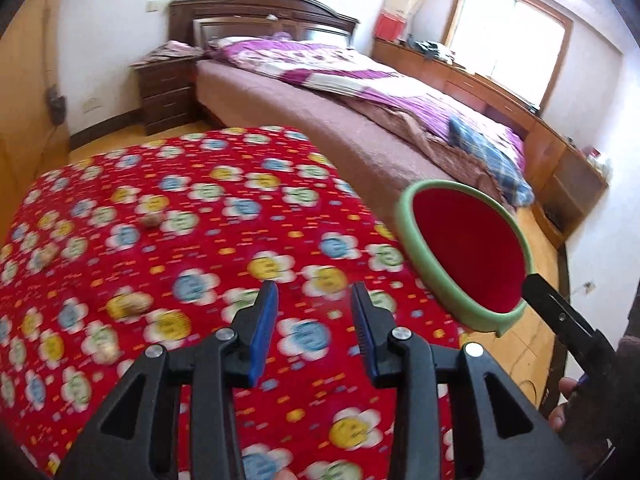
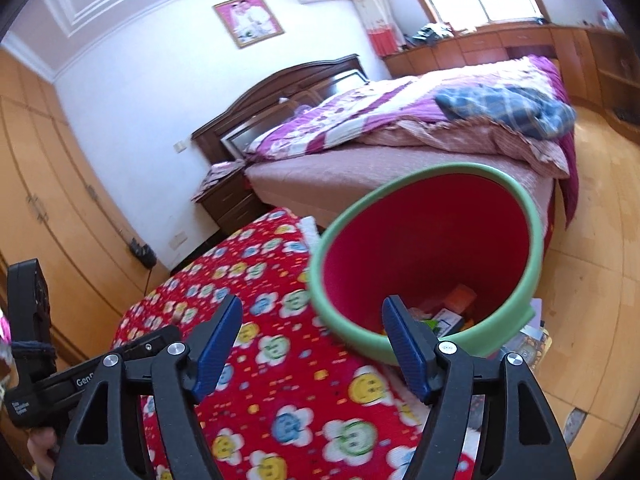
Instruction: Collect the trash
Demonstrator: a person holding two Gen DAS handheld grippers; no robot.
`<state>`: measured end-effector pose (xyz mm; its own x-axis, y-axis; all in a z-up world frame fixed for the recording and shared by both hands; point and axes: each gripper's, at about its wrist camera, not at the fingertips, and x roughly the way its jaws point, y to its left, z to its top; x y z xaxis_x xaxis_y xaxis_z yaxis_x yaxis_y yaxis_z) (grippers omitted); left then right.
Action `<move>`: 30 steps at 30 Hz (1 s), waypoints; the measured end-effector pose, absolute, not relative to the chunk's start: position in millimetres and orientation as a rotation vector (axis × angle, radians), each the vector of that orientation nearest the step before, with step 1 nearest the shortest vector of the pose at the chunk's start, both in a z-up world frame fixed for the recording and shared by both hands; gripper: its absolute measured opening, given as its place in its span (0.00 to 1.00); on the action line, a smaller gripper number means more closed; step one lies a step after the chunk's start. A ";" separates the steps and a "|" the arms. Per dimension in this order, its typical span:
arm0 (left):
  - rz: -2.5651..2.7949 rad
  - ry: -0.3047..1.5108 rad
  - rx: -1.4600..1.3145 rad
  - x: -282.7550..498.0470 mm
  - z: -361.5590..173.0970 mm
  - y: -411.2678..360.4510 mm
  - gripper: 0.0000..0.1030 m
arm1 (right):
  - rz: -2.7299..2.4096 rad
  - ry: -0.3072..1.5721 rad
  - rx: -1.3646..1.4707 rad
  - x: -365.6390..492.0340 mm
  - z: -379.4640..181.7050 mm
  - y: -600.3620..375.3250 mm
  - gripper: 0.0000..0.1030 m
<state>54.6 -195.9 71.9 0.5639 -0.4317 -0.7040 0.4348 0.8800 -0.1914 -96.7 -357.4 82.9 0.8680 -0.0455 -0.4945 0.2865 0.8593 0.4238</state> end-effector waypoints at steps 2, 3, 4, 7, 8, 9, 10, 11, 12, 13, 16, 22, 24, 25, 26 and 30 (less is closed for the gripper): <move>-0.481 0.819 -0.004 51.0 74.4 -179.7 0.37 | -0.162 0.497 0.492 -94.3 85.3 -344.5 0.72; -0.468 0.816 -0.008 49.2 75.1 -172.4 0.37 | -0.152 0.500 0.484 -93.2 86.4 -338.7 0.72; -0.446 0.811 -0.012 46.8 76.0 -161.6 0.37 | -0.139 0.504 0.472 -91.8 88.0 -330.0 0.72; -0.390 0.800 -0.029 41.4 77.8 -135.5 0.37 | -0.102 0.514 0.434 -88.2 91.8 -308.9 0.72; -0.379 0.798 -0.036 40.1 78.2 -128.7 0.37 | -0.092 0.516 0.419 -87.6 92.9 -301.7 0.72; -0.364 0.793 -0.043 37.8 78.5 -120.9 0.37 | -0.082 0.519 0.403 -86.9 94.1 -294.5 0.72; -0.343 0.786 -0.050 35.3 79.4 -111.3 0.37 | -0.070 0.521 0.380 -86.9 94.8 -285.3 0.72; -0.329 0.781 -0.054 33.2 79.9 -105.5 0.37 | -0.064 0.520 0.363 -86.7 95.5 -279.2 0.72; -0.312 0.774 -0.058 30.9 80.4 -98.3 0.37 | -0.059 0.518 0.347 -87.0 95.8 -273.0 0.72; -0.296 0.766 -0.060 28.4 80.4 -91.6 0.37 | -0.052 0.515 0.326 -87.5 95.6 -265.1 0.72; -0.251 0.742 -0.054 19.5 79.0 -75.7 0.37 | -0.048 0.505 0.284 -89.9 93.0 -247.7 0.72; -0.176 0.720 -0.054 4.0 63.8 -49.6 0.38 | -0.033 0.495 0.251 -94.1 82.6 -230.1 0.72; -0.161 0.721 -0.061 -1.1 56.7 -42.8 0.39 | -0.031 0.497 0.244 -94.7 78.7 -228.0 0.72; -0.156 0.722 -0.069 -3.5 53.5 -39.8 0.39 | -0.030 0.498 0.241 -95.8 76.1 -226.5 0.72; -0.152 0.723 -0.076 -5.0 51.4 -38.4 0.39 | -0.029 0.499 0.239 -96.0 74.2 -225.5 0.73; -0.135 0.721 -0.089 -9.9 45.2 -30.9 0.39 | -0.018 0.508 0.239 -98.7 66.5 -222.0 0.73</move>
<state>-9.9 -30.9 45.2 0.7434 -0.1534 -0.6511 0.0920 0.9875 -0.1277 -98.7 -222.0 66.5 0.8741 0.0417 -0.4839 0.0764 0.9721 0.2217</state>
